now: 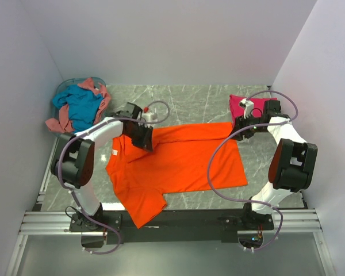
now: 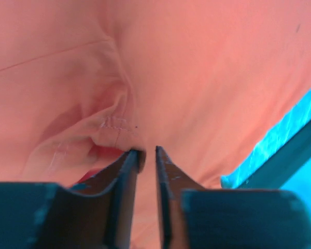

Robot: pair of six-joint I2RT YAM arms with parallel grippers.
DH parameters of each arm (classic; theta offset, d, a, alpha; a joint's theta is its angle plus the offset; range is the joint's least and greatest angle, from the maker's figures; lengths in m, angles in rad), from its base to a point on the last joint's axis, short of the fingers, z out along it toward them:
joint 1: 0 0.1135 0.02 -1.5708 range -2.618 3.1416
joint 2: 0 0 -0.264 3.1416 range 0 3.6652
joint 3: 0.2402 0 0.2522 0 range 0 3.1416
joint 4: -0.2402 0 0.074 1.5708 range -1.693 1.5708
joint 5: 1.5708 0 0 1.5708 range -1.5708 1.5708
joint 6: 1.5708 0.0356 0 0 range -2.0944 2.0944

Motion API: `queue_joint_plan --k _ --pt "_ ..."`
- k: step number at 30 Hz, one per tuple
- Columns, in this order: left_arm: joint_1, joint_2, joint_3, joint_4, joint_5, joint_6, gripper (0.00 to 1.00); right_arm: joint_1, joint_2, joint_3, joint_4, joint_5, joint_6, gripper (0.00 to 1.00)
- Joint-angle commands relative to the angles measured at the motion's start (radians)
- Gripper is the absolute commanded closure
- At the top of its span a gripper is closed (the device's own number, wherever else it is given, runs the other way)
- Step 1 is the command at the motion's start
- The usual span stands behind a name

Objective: Fold and stack the t-shirts
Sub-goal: Fold the tshirt

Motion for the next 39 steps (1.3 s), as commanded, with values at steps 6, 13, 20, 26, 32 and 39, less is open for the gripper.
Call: queue_joint_plan --k 6,13,20,26,32,39 --pt "-0.118 -0.052 -0.011 -0.007 -0.096 -0.055 0.57 -0.005 -0.054 -0.002 0.007 -0.019 0.002 0.37" --pt "-0.115 -0.204 0.006 0.03 -0.33 -0.088 0.28 -0.005 -0.046 -0.003 0.013 -0.028 0.008 0.37" --pt "-0.098 -0.204 -0.049 0.105 -0.407 -0.108 0.29 -0.005 -0.046 -0.003 0.001 -0.023 -0.005 0.37" --pt "-0.054 -0.108 -0.023 0.153 -0.291 -0.055 0.34 -0.004 -0.042 -0.006 0.005 -0.036 0.0 0.36" --pt "-0.052 0.065 0.089 0.051 -0.231 0.01 0.44 -0.004 -0.045 -0.011 0.007 -0.031 -0.001 0.36" --pt "-0.055 0.043 0.063 0.018 -0.185 0.011 0.57 -0.004 -0.031 -0.006 0.013 -0.032 0.003 0.36"
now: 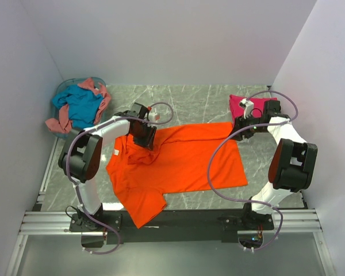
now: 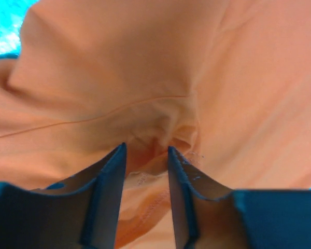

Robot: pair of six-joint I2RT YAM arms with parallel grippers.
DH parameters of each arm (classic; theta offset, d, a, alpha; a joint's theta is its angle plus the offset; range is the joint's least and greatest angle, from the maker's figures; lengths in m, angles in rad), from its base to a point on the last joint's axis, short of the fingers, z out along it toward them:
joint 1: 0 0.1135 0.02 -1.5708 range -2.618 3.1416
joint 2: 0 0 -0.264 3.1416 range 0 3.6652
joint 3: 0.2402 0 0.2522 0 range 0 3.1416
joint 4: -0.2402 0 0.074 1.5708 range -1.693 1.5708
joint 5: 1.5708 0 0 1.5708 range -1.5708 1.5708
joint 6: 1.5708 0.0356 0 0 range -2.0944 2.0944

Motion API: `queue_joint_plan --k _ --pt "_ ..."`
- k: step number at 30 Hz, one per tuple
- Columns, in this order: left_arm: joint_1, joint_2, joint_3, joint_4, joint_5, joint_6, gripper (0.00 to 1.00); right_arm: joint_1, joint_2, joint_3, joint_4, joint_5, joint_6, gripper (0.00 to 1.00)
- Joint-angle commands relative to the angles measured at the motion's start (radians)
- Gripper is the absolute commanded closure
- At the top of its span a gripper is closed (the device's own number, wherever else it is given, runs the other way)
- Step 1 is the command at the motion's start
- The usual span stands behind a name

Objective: Fold and stack the t-shirts
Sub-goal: Fold the tshirt

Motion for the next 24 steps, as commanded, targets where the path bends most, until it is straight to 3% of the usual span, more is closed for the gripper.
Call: queue_joint_plan --k 1,10,21,24 --pt "-0.005 -0.064 0.003 -0.027 0.054 0.024 0.6 -0.004 -0.029 -0.003 0.012 -0.028 0.0 0.36" --pt "-0.009 -0.136 -0.085 -0.046 0.126 0.012 0.67 -0.004 -0.035 0.003 0.007 -0.028 0.005 0.36" --pt "-0.045 -0.139 -0.17 0.009 0.25 -0.036 0.62 -0.005 -0.053 0.006 0.0 -0.028 0.002 0.36" --pt "-0.045 -0.194 -0.191 0.046 0.284 -0.065 0.56 -0.005 -0.057 0.003 0.001 -0.023 0.002 0.36"
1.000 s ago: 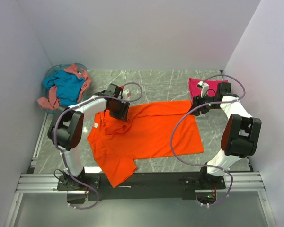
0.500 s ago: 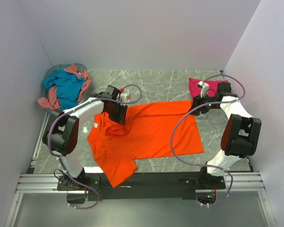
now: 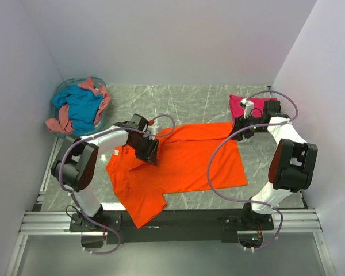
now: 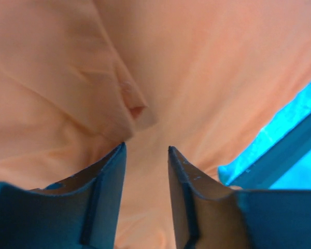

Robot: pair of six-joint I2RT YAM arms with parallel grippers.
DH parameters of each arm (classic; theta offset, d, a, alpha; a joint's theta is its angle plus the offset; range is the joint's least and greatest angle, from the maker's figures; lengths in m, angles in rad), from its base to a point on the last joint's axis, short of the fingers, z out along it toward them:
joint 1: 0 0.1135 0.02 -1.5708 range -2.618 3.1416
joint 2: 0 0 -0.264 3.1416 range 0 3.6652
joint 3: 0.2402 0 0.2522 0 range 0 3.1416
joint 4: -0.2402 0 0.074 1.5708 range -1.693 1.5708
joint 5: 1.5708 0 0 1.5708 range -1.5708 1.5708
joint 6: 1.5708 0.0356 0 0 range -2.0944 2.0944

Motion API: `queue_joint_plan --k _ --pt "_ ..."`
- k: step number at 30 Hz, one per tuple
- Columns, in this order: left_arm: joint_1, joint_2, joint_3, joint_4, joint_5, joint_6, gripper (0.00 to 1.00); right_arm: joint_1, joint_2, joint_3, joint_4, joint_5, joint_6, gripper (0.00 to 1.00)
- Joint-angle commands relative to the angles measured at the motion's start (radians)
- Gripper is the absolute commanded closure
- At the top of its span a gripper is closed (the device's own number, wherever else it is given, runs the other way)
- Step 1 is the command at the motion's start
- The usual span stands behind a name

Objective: Fold and stack the t-shirts
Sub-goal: Fold the tshirt

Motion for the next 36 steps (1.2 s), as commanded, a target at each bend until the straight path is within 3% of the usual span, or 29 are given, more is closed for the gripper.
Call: queue_joint_plan --k 1,3,5,8,12,14,17,24,36 --pt "-0.001 -0.089 -0.019 0.06 0.1 -0.035 0.54 -0.005 -0.054 0.005 0.0 -0.023 0.001 0.36" --pt "0.005 -0.104 -0.011 0.054 0.072 -0.038 0.54 -0.004 -0.054 0.008 -0.001 -0.026 0.001 0.36" --pt "0.026 -0.146 -0.014 0.079 -0.059 -0.072 0.53 -0.005 -0.054 0.011 -0.001 -0.027 0.003 0.36" --pt "0.155 -0.242 -0.057 0.208 -0.147 -0.177 0.5 -0.005 -0.06 0.009 -0.001 -0.027 0.003 0.36" --pt "0.305 -0.279 -0.062 0.317 -0.246 -0.302 0.36 -0.005 -0.062 0.002 0.002 -0.032 0.001 0.36" --pt "0.307 -0.226 -0.019 0.288 -0.364 -0.32 0.34 -0.005 -0.055 -0.003 0.01 -0.035 0.003 0.36" --pt "0.293 -0.136 0.09 0.212 -0.529 -0.351 0.43 -0.005 -0.051 -0.006 0.016 -0.041 0.004 0.35" --pt "0.154 -0.026 0.19 0.15 -0.877 -0.276 0.43 -0.005 -0.04 -0.003 0.019 -0.049 0.004 0.35" --pt "0.094 0.239 0.382 0.049 -1.085 -0.187 0.51 -0.005 -0.025 -0.004 0.02 -0.049 0.006 0.35"
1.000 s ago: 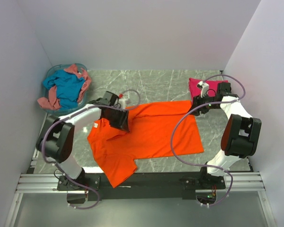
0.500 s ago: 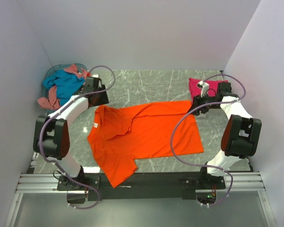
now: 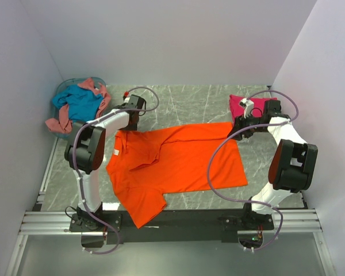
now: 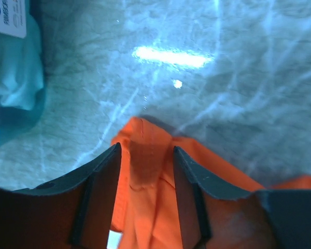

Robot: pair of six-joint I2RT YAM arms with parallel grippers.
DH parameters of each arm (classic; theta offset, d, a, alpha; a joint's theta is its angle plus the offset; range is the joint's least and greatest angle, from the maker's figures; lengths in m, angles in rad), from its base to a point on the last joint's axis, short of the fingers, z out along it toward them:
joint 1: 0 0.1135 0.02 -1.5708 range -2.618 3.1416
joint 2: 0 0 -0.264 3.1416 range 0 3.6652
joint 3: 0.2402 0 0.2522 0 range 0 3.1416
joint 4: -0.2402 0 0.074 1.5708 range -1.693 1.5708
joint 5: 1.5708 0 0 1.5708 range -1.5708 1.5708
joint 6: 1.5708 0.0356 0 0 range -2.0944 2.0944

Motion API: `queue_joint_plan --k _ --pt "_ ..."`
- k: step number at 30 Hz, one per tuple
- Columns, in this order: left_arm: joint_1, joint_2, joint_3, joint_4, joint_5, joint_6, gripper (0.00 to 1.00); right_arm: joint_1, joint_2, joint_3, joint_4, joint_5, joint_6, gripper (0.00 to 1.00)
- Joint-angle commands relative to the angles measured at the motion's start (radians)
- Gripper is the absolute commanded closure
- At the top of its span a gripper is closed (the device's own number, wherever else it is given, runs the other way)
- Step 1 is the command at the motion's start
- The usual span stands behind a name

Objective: Fold and stack the t-shirts
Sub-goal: Fold the tshirt

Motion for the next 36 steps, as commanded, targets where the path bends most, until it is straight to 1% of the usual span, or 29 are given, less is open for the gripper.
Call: queue_joint_plan --k 1,5,10,12,13,16,21,23,24,26,27,28,29,34,36 --pt "-0.015 0.023 0.067 -0.034 -0.098 0.046 0.51 -0.005 -0.017 -0.004 0.02 -0.019 0.005 0.35" --pt "-0.023 0.036 0.07 -0.037 -0.113 0.054 0.55 -0.004 -0.014 -0.002 0.025 -0.018 0.008 0.35" --pt "-0.035 0.046 0.069 -0.038 -0.158 0.066 0.58 -0.005 -0.006 -0.002 0.026 -0.015 0.009 0.35" --pt "-0.038 0.049 0.07 -0.034 -0.178 0.075 0.62 -0.005 -0.003 -0.002 0.023 -0.016 0.009 0.35" --pt "-0.04 0.052 0.072 -0.034 -0.184 0.078 0.62 -0.005 -0.003 -0.001 0.022 -0.016 0.009 0.35" --pt "-0.04 0.069 0.085 -0.04 -0.187 0.089 0.65 -0.005 -0.003 0.001 0.02 -0.015 0.009 0.35" --pt "-0.038 0.101 0.108 -0.058 -0.17 0.098 0.68 -0.005 -0.006 0.006 0.02 -0.013 0.011 0.35" --pt "-0.038 0.111 0.116 -0.061 -0.167 0.1 0.72 -0.005 -0.006 0.006 0.025 -0.001 0.015 0.35" --pt "-0.038 0.114 0.118 -0.063 -0.164 0.1 0.77 -0.005 -0.006 0.004 0.035 0.007 0.02 0.35" --pt "-0.038 0.118 0.128 -0.071 -0.156 0.097 0.84 -0.005 -0.005 0.001 0.049 0.034 0.035 0.35" --pt "-0.037 0.117 0.133 -0.074 -0.149 0.094 0.9 -0.005 -0.003 -0.001 0.064 0.042 0.043 0.35" --pt "-0.037 0.114 0.139 -0.075 -0.141 0.091 0.93 -0.004 -0.002 -0.002 0.074 0.05 0.058 0.35" --pt "-0.035 0.112 0.142 -0.081 -0.124 0.086 1.0 -0.004 0.003 -0.005 0.083 0.071 0.064 0.35" --pt "-0.017 0.068 0.139 -0.088 -0.058 0.06 1.0 -0.004 0.046 0.028 0.126 0.16 0.133 0.35" --pt "0.006 0.048 0.127 -0.072 0.003 0.039 0.99 -0.001 0.084 0.065 0.127 0.197 0.149 0.35"
